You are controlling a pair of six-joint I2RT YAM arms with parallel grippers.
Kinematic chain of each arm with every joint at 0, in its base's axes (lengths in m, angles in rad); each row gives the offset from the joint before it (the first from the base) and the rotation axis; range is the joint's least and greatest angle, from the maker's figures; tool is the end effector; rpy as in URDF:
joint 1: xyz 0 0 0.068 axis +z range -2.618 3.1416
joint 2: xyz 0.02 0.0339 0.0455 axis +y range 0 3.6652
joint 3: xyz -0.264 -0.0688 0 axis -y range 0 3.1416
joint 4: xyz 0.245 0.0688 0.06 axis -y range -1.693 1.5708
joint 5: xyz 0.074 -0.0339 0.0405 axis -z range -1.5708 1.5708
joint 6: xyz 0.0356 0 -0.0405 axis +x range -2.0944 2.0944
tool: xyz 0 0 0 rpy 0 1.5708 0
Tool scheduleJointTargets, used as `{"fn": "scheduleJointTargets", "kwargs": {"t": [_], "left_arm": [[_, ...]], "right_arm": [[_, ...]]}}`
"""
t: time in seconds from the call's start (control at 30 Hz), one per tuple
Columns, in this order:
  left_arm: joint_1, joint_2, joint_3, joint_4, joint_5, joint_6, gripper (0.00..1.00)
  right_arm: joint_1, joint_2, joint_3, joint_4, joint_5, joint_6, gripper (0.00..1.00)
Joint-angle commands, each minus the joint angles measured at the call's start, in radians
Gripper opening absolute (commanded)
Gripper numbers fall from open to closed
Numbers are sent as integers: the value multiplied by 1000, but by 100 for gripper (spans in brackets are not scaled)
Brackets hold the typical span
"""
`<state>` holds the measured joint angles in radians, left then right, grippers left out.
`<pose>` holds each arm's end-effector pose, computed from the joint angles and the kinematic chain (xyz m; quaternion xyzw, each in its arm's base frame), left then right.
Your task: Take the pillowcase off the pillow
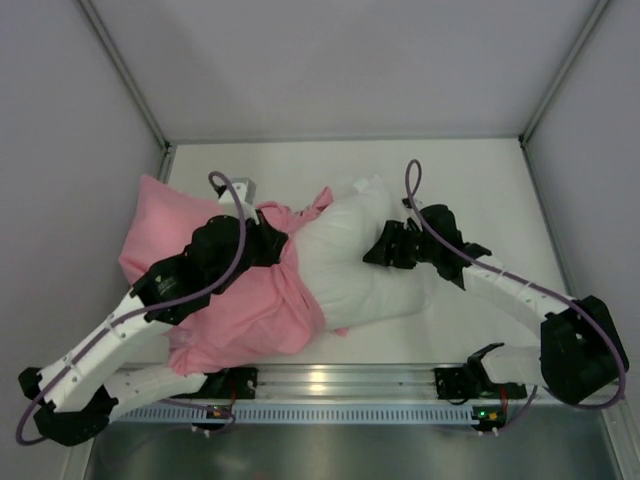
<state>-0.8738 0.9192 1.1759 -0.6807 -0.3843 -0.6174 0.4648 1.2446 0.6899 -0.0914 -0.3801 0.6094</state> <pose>0.1252 -0.1288 0.3996 0.0027 0.8311 -0.2434 0.5001 0.2272 0.1287 0.2211 -0.0206 0.8827 0.3694 0.2898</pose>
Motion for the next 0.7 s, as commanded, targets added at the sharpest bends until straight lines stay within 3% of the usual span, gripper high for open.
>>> {"fn": "scheduleJointTargets", "kwargs": {"t": [0.0, 0.1, 0.13, 0.2, 0.47, 0.57, 0.67], "left_arm": [[-4, -167, -45, 139, 116, 30, 0], [-4, -259, -140, 139, 124, 1, 0], [-4, -281, -186, 138, 114, -5, 0], [-4, -347, -234, 135, 108, -21, 0], [-4, -612, -465, 122, 108, -139, 0], [-4, -672, -499, 93, 97, -171, 0], [-4, -700, -522, 73, 113, -170, 0]], "right_arm": [[20, 76, 31, -139, 96, -75, 59], [38, 0, 111, -204, 150, -99, 75], [38, -19, 134, -262, 167, -106, 87], [38, -56, 189, -301, 182, -131, 99], [35, -131, 305, -430, 279, -203, 100], [18, -125, 333, -444, 401, -226, 100], [5, -94, 339, -412, 392, -229, 100]]}}
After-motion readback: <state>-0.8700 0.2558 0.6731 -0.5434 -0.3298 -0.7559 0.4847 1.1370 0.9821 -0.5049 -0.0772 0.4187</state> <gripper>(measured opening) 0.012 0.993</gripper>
